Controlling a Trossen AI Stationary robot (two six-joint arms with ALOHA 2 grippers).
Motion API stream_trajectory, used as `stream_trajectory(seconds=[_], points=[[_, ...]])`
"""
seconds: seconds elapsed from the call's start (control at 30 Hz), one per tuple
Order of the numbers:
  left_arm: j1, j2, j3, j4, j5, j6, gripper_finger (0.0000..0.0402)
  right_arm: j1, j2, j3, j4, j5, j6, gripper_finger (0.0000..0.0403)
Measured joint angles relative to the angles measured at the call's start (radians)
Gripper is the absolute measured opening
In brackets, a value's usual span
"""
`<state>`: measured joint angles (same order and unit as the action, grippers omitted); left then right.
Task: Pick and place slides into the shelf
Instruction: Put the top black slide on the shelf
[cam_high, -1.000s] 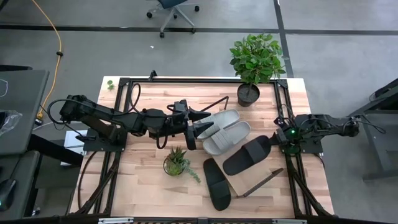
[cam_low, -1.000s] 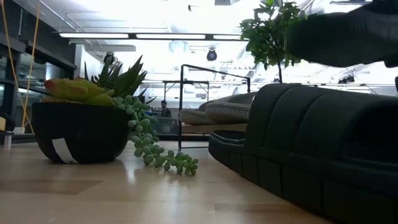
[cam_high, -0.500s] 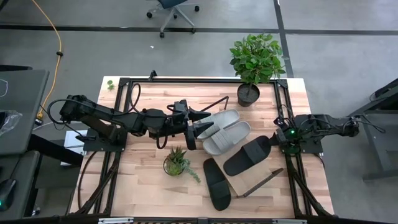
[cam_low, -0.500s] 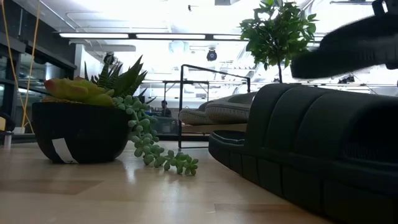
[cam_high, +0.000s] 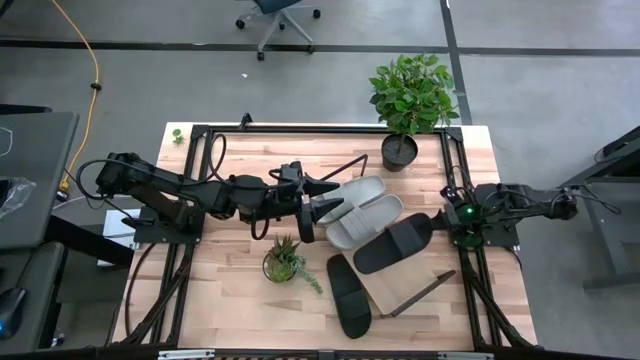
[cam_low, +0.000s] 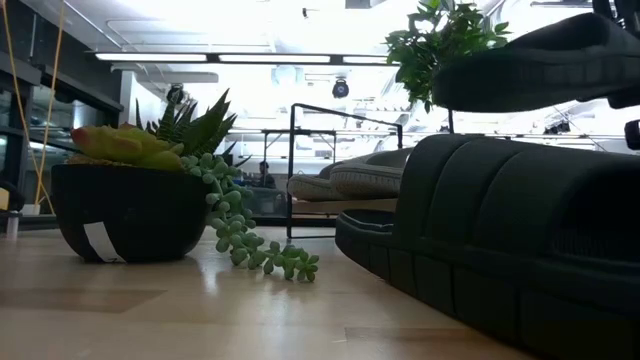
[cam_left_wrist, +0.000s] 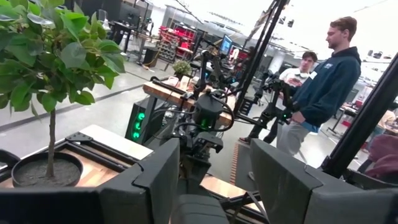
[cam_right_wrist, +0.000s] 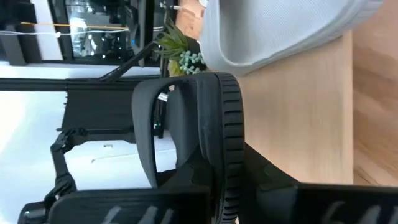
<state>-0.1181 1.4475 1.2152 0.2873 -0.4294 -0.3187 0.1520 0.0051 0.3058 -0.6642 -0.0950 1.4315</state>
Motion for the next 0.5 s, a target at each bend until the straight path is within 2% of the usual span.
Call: stream_trajectory(seconds=[0.3,0.5], points=[[0.000,0.000,0.000,0.001,0.006,-0.008,0.0184,0.004,0.000,-0.093,0.184,0.002,0.001,0.0005],[0.000,0.000,0.000,0.001,0.030,-0.027,0.0184,0.056,0.000,-0.106,0.175,-0.005,0.017,0.0005]])
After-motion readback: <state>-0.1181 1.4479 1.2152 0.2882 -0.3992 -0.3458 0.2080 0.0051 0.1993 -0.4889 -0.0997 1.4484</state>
